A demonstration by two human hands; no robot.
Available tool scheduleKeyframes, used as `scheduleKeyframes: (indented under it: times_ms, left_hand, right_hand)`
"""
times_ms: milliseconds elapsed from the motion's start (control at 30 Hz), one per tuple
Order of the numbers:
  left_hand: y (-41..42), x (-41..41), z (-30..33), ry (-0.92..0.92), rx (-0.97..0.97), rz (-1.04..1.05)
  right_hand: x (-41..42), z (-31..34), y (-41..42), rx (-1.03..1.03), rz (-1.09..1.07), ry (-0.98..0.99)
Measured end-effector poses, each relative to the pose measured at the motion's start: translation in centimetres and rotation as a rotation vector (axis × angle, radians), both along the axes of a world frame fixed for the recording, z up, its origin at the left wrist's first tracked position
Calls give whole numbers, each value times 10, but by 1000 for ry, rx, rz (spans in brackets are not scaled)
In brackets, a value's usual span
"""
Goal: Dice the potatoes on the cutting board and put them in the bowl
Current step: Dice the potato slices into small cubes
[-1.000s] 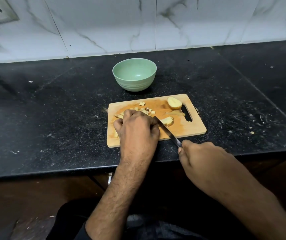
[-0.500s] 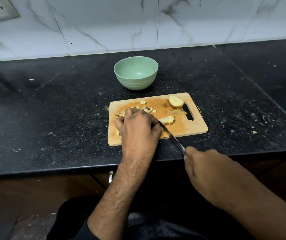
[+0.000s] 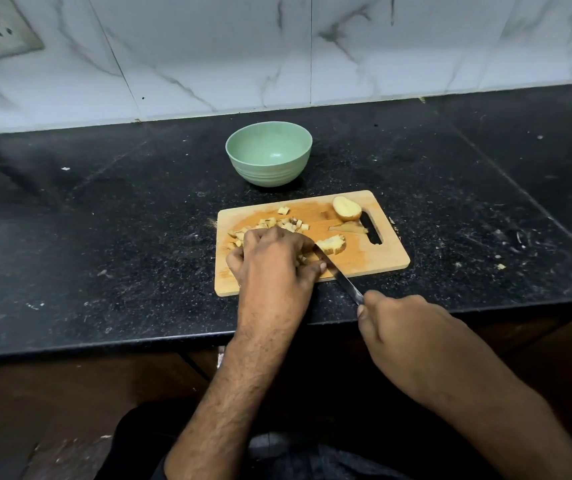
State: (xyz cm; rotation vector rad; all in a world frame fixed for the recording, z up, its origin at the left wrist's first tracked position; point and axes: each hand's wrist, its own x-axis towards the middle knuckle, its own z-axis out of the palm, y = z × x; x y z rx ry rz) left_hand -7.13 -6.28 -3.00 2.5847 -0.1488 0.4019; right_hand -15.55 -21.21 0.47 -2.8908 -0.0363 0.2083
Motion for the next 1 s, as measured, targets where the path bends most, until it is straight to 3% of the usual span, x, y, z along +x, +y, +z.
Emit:
scheduleKeyframes:
  times_ms: [267, 567, 1000]
  left_hand:
    - [-11, 6, -5, -86, -60, 75]
    - [-4, 4, -6, -164, -174, 18]
    - [-2, 11, -8, -158, -154, 36]
  right_hand:
    - [-7, 10, -7, 1, -23, 1]
    - [11, 2, -12, 41, -46, -11]
    - [2, 6, -18, 156, -53, -2]
